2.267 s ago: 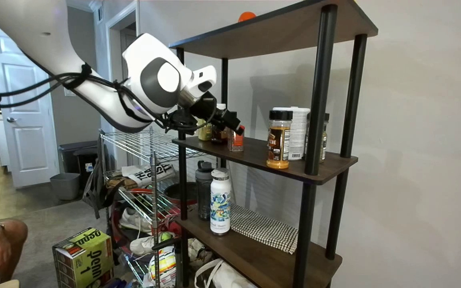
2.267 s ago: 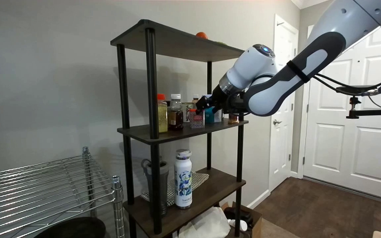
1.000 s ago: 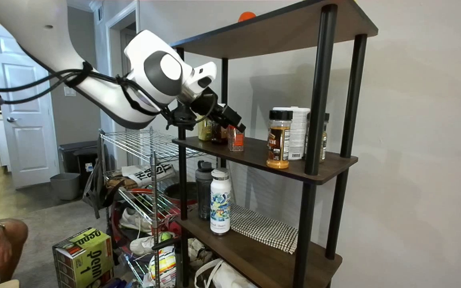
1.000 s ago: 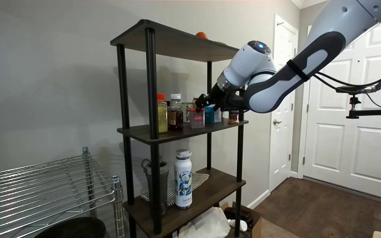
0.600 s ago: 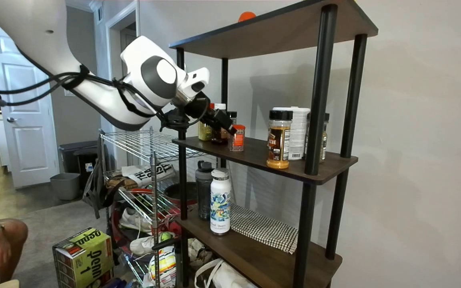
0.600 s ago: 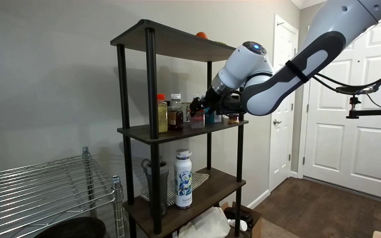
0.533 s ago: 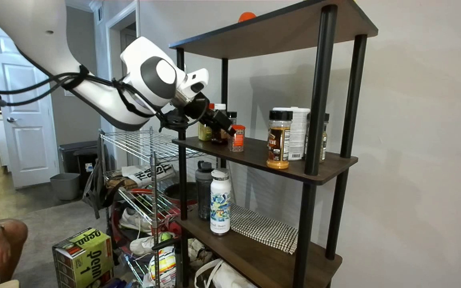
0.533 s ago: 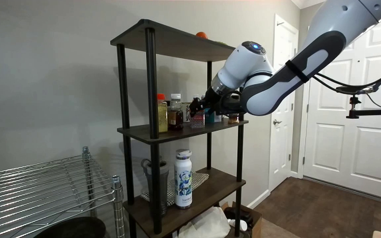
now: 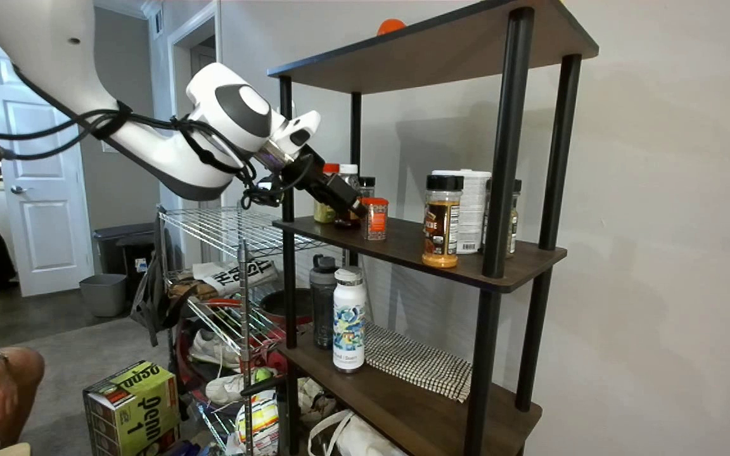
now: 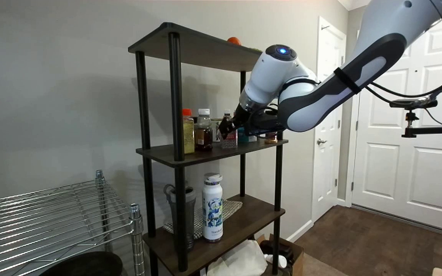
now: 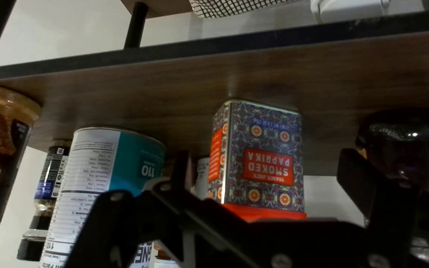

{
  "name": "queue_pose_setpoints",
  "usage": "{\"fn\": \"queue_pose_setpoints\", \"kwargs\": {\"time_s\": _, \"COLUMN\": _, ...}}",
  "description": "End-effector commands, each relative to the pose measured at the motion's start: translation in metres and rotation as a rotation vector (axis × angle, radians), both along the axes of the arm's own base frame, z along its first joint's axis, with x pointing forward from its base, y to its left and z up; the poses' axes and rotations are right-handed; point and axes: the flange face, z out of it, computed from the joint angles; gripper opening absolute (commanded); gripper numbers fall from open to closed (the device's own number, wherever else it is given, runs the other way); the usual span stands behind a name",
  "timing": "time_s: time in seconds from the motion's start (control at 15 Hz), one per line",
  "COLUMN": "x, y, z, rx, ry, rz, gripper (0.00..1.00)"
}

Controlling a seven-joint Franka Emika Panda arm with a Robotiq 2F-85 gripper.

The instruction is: Move the jar with the orange label to the topmost shelf.

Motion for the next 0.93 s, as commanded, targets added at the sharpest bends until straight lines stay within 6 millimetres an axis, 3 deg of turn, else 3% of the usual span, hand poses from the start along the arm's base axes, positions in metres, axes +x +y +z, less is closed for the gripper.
{"fn": "queue_pose_setpoints", "kwargs": {"time_s": 0.0, "x": 0.002, "y": 0.009, "z": 0.004, "rx": -0.028, "ry": -0.010, "rz": -0.078, "gripper": 1.00}}
{"fn": "queue_pose_setpoints", "kwargs": {"time_s": 0.47, "x": 0.015, "y": 0.008, "z": 0.007, "rx": -0.006, "ry": -0.033, "rz": -0.217, "gripper": 1.00}}
{"fn": "queue_pose_setpoints", "kwargs": {"time_s": 0.87, "x": 0.033, "y": 0.014, "z": 0.005, "rx": 0.058, "ry": -0.047, "rz": -0.236, "gripper": 1.00}}
